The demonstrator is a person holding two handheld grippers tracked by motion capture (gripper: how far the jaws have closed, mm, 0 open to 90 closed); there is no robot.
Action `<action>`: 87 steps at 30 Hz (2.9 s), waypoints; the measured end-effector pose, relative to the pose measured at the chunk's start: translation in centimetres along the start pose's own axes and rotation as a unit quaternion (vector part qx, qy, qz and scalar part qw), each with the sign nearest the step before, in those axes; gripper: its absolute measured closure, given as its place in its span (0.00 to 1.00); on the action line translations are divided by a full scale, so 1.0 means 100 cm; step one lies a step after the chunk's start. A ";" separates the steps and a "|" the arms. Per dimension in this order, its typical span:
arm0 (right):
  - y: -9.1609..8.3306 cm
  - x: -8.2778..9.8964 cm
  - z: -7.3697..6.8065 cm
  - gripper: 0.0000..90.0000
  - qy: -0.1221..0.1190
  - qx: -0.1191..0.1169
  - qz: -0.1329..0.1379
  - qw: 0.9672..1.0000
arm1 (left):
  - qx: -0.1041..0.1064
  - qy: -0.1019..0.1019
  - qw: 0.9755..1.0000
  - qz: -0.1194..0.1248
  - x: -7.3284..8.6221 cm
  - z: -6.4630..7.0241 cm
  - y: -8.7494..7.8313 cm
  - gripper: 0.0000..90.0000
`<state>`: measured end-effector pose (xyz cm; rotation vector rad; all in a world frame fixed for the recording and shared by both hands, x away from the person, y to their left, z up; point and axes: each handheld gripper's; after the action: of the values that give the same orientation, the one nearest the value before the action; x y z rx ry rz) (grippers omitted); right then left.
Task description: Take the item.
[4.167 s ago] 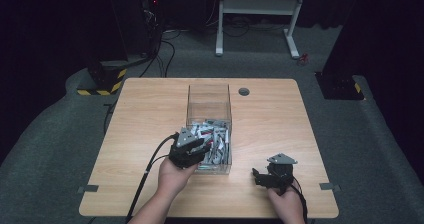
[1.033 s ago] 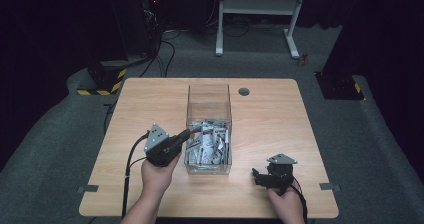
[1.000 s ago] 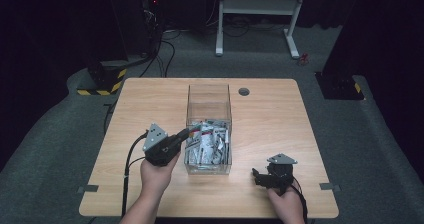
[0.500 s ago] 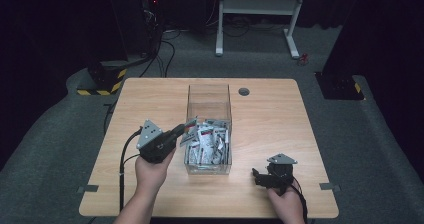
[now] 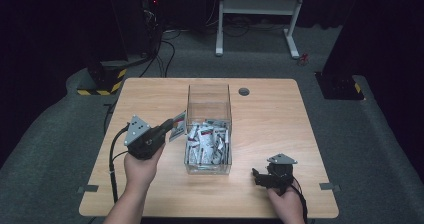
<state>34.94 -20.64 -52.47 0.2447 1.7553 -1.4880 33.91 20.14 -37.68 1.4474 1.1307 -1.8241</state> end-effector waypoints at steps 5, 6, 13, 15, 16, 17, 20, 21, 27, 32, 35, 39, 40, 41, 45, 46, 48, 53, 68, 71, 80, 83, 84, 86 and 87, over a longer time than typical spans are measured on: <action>0.000 0.000 0.000 0.12 0.000 0.000 0.000 1.000 | -0.014 0.003 1.000 -0.003 0.000 -0.010 -0.005 1.00; 0.000 0.000 0.000 0.12 0.000 0.000 0.000 1.000 | -0.016 0.003 1.000 -0.004 0.000 -0.013 -0.006 1.00; 0.000 0.000 0.000 0.12 0.000 0.000 0.000 1.000 | -0.036 0.008 0.999 -0.008 0.001 -0.027 -0.011 1.00; 0.000 0.000 0.000 0.12 0.000 0.000 0.000 1.000 | -0.041 0.009 0.999 -0.008 0.001 -0.031 -0.012 1.00; 0.000 0.000 0.000 0.12 0.000 0.000 0.000 1.000 | -0.044 0.009 0.999 -0.008 0.002 -0.032 -0.013 1.00; 0.000 0.000 0.000 0.12 0.000 0.000 0.000 1.000 | -0.045 0.006 0.999 -0.008 0.002 -0.034 -0.014 1.00; 0.000 0.000 0.000 0.12 0.000 0.000 0.000 1.000 | -0.053 0.006 0.999 -0.009 0.004 -0.040 -0.015 1.00; 0.000 0.000 0.000 0.12 0.000 0.000 0.000 1.000 | -0.053 0.006 0.999 -0.009 0.004 -0.040 -0.015 1.00; 0.000 0.000 0.000 0.12 0.000 0.000 0.000 1.000 | -0.064 0.002 0.998 -0.012 0.008 -0.047 -0.016 1.00; 0.000 0.000 0.000 0.12 0.000 0.000 0.000 1.000 | -0.070 0.002 0.997 -0.018 0.012 -0.051 -0.013 1.00; 0.000 0.000 0.000 0.12 0.000 0.000 0.000 1.000 | -0.073 0.003 0.997 -0.021 0.015 -0.054 -0.009 1.00; 0.000 0.000 0.000 0.12 -0.001 0.000 0.000 1.000 | -0.076 -0.001 0.997 -0.024 0.020 -0.058 -0.003 1.00; 0.000 0.000 0.000 0.12 0.000 0.000 0.000 1.000 | -0.078 -0.003 0.997 -0.024 0.022 -0.059 -0.001 1.00; 0.000 0.000 0.000 0.12 0.000 0.000 0.000 1.000 | -0.078 -0.004 0.997 -0.025 0.023 -0.060 0.000 1.00; 0.000 0.000 0.000 0.12 0.000 0.000 0.000 1.000 | -0.079 -0.012 0.996 -0.029 0.029 -0.062 0.007 1.00; 0.000 0.000 0.000 0.12 -0.001 0.000 0.000 1.000 | -0.078 -0.014 0.996 -0.031 0.031 -0.062 0.009 1.00; 0.000 0.000 0.000 0.12 -0.001 0.000 0.000 1.000 | -0.078 -0.018 0.996 -0.035 0.034 -0.063 0.013 1.00; 0.000 0.000 0.000 0.12 0.000 -0.001 0.000 1.000 | -0.077 -0.026 0.996 -0.043 0.043 -0.064 0.023 1.00; 0.000 0.000 0.000 0.12 0.000 -0.001 0.000 1.000 | -0.078 -0.044 0.994 -0.070 0.067 -0.069 0.045 1.00; 0.000 0.000 0.000 0.12 0.000 -0.001 0.000 1.000 | -0.075 -0.048 0.993 -0.076 0.072 -0.070 0.049 1.00; 0.000 0.000 0.000 0.12 -0.001 0.000 0.000 1.000 | -0.078 -0.063 0.991 -0.091 0.080 -0.075 0.060 1.00; 0.000 0.000 0.000 0.12 0.000 0.000 0.000 1.000 | -0.089 -0.064 0.990 -0.094 0.082 -0.077 0.060 1.00; 0.000 0.000 0.000 0.12 0.000 0.000 0.000 1.000 | -0.093 -0.063 0.989 -0.095 0.083 -0.078 0.060 1.00; 0.000 0.000 0.000 0.12 -0.001 0.000 0.000 1.000 | -0.099 -0.062 0.988 -0.098 0.085 -0.080 0.059 1.00; 0.000 0.000 0.000 0.12 -0.001 0.000 0.000 1.000 | -0.102 -0.060 0.988 -0.100 0.086 -0.081 0.059 1.00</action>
<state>34.96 -20.65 -52.48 0.2442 1.7543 -1.4872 40.46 24.90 -48.08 1.1273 1.3993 -1.8380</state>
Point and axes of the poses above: each handheld gripper's, and its own axes: y roughly forward along the jaws, x roughly out of its underside, z roughly to its right, and after that the axes turned 2 degrees about -z, right-handed
